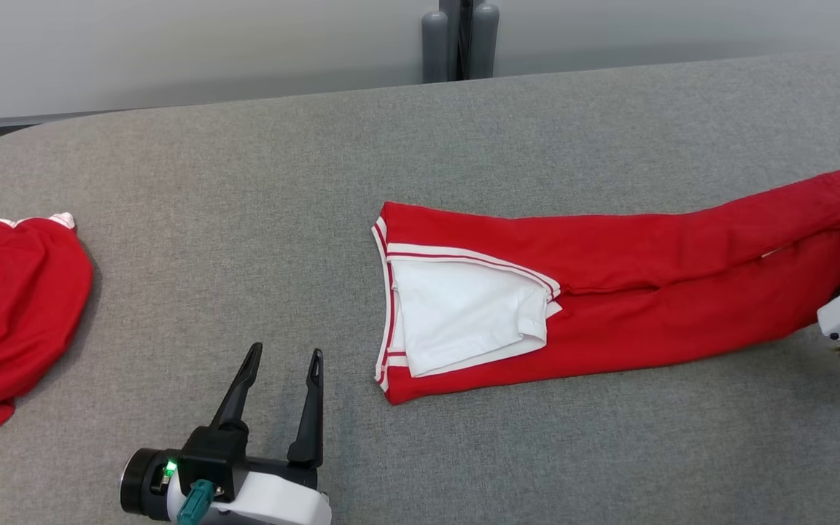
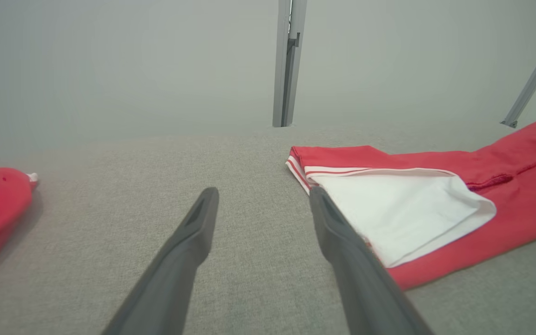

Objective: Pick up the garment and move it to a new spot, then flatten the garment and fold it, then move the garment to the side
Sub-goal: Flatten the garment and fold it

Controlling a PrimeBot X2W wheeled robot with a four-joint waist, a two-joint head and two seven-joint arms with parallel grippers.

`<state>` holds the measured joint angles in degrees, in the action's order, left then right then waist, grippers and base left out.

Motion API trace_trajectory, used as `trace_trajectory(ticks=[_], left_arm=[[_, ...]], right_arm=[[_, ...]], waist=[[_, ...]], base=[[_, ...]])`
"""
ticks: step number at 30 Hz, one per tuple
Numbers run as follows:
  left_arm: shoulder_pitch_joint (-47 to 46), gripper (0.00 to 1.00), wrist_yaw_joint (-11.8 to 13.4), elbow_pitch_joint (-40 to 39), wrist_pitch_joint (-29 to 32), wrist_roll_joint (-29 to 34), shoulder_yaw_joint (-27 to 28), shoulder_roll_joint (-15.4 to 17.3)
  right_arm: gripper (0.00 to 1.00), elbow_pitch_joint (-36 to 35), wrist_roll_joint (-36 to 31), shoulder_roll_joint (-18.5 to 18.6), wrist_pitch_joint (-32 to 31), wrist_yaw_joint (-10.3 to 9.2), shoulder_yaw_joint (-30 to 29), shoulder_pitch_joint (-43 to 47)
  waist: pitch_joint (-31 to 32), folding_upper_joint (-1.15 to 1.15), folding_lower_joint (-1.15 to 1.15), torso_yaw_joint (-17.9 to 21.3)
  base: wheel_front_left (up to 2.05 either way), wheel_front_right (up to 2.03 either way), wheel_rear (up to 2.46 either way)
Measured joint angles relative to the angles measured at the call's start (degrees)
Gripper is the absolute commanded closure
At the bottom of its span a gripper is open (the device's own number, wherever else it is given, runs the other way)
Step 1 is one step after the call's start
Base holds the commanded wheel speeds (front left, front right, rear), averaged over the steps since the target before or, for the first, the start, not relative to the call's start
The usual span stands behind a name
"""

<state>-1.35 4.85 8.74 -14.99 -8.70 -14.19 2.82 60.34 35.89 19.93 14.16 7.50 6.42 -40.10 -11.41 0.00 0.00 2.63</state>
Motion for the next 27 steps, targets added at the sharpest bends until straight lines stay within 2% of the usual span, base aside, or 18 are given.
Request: trace_trajectory(ticks=[10,14,20,27], left_arm=[[1.1,0.00,0.6,-0.3,0.0,-1.7,-0.4,0.0],[1.1,0.00,0.9,-0.1,0.0,-2.6,-1.3,0.0],[1.1,0.00,1.1,0.4,0.0,-3.6,-2.1,0.0],[1.1,0.00,2.3,0.6,0.0,-5.4,-3.2,0.0]], right_arm=[[1.00,-20.3,7.4,-0.9,-6.2,0.00,6.6,5.6],[1.00,-28.2,8.6,-3.1,-10.8,-0.01,7.4,7.7],[1.00,-33.8,6.6,-8.3,-15.4,-0.01,8.5,9.6],[1.00,-34.5,1.6,-14.9,-16.6,-0.01,7.0,11.4]], waist=[[2.3,0.00,0.00,-0.5],[3.3,0.00,0.00,-1.5],[4.2,0.00,0.00,-3.7],[5.0,0.00,0.00,-7.1]], base=[[0.00,0.00,0.00],[0.00,0.00,0.00],[0.00,0.00,0.00],[0.00,0.00,0.00]])
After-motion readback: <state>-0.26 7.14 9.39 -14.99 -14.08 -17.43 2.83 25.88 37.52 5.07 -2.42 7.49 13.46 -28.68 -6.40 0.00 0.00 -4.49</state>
